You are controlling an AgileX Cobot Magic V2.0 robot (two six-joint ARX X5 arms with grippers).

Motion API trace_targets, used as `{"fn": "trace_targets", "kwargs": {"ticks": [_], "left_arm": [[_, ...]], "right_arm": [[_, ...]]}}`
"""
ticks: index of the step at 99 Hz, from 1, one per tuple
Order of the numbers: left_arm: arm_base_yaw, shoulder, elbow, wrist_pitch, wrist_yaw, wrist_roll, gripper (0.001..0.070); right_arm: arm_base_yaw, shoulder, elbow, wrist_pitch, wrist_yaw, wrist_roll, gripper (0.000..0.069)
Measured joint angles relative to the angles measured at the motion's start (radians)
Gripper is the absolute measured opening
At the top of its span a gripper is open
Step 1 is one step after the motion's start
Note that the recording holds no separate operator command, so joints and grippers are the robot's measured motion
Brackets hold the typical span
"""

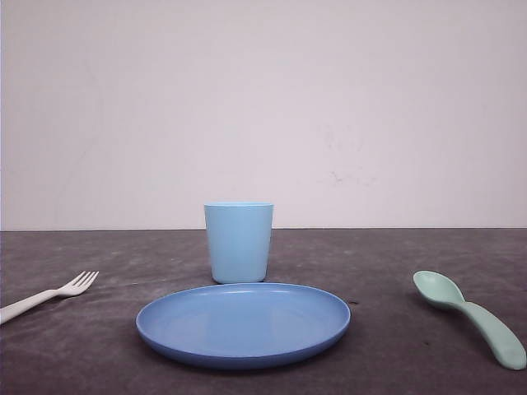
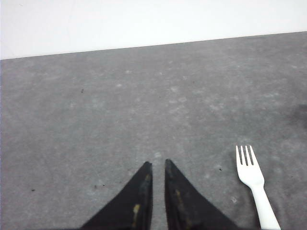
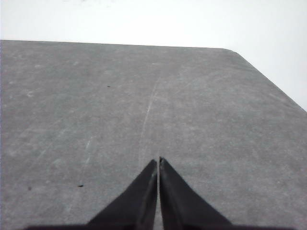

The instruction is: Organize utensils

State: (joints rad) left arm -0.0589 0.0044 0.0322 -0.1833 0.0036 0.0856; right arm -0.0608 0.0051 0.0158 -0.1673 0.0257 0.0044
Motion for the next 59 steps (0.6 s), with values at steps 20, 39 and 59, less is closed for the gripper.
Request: {"fn": "trace_targets", "kwargs": {"ticks": [20,39,59], "left_arm": [[0.000,0.000,0.000,0.000,0.000,0.000,0.0021],[0.000,0.000,0.000,0.000,0.000,0.000,0.0021],[0.000,0.000,0.000,0.000,0.000,-0.114,0.0021]], "right_arm": [[0.000,0.000,0.000,0.000,0.000,0.000,0.0007],[0.000,0.000,0.000,0.000,0.000,0.000,0.0007],[0.000,0.000,0.000,0.003,0.000,0.000,0.0007]]}}
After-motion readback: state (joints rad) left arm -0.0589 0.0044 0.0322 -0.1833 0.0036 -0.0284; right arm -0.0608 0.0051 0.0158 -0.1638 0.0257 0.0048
